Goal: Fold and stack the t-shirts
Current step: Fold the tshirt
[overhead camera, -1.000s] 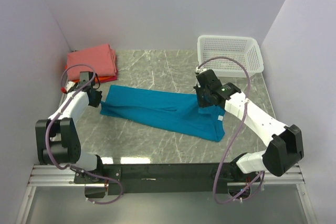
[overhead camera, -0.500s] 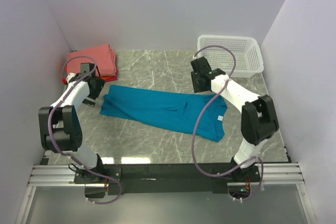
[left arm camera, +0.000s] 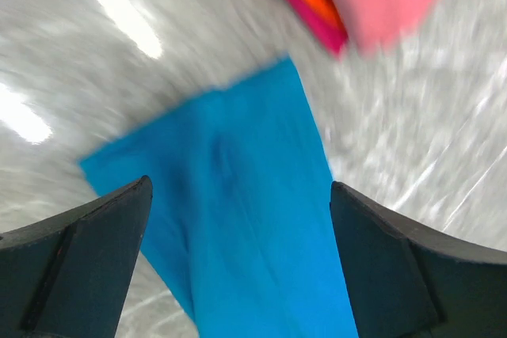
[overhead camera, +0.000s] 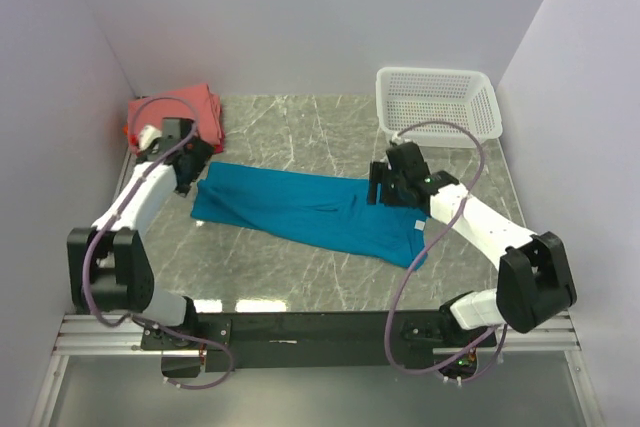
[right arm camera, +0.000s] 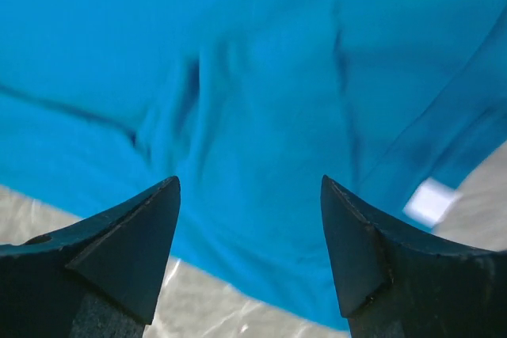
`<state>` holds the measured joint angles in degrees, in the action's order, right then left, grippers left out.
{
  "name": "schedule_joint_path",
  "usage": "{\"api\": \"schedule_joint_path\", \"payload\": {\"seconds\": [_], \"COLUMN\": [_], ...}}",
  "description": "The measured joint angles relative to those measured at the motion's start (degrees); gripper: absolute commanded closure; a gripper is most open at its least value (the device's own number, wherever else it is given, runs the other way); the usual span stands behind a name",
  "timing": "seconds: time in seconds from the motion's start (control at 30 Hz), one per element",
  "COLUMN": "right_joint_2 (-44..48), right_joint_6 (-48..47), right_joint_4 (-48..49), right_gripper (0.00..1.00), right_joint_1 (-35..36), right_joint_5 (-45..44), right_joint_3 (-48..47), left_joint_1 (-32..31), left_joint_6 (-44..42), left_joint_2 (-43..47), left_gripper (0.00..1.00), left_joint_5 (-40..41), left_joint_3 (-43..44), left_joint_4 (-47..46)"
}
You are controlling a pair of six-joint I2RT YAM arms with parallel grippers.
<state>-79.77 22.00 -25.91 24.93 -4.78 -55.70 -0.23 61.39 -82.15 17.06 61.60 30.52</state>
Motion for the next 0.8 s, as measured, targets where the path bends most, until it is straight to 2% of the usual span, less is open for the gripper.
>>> {"api": "schedule_joint_path", "payload": {"seconds": [0.13, 0.3, 0.43, 0.63, 0.7, 0.8], "right_joint_2": [0.3, -5.8, -13.6, -31.8, -40.2, -58.2], "right_joint_6": [5.6, 9.6, 9.6, 6.6, 5.3, 3.3], "right_joint_4": [2.0, 4.3, 4.2, 2.5, -3.0, -9.0], "right_gripper": [0.22, 0.22, 0.22, 0.22, 0.22, 0.22], "right_joint_1": [0.0, 0.0, 0.0, 0.7, 1.0, 1.7], "right_joint_5": [3.6, 5.6, 7.5, 9.7, 11.0, 13.2], "right_joint_3": [6.7, 8.2, 3.1, -19.6, -32.6, -62.6], "left_joint_1": [-5.9, -8.4, -8.3, -9.9, -12.8, -21.2], "left_joint_6": [-3.0, -5.5, -6.7, -5.7, -4.7, -1.9], "left_joint_2": [-9.3, -21.0, -20.6, -3.5, 1.6, 6.8], "left_gripper": [0.01, 0.00, 0.01, 0.01, 0.01, 0.01], "left_joint_5": [-1.8, -3.4, -4.2, -6.4, -6.3, -7.4], "left_joint_3": [4.8, 8.3, 3.7, -16.5, -21.1, -24.0], "left_joint_4": [-0.4, -1.1, -3.1, -8.3, -8.3, -4.0]}}
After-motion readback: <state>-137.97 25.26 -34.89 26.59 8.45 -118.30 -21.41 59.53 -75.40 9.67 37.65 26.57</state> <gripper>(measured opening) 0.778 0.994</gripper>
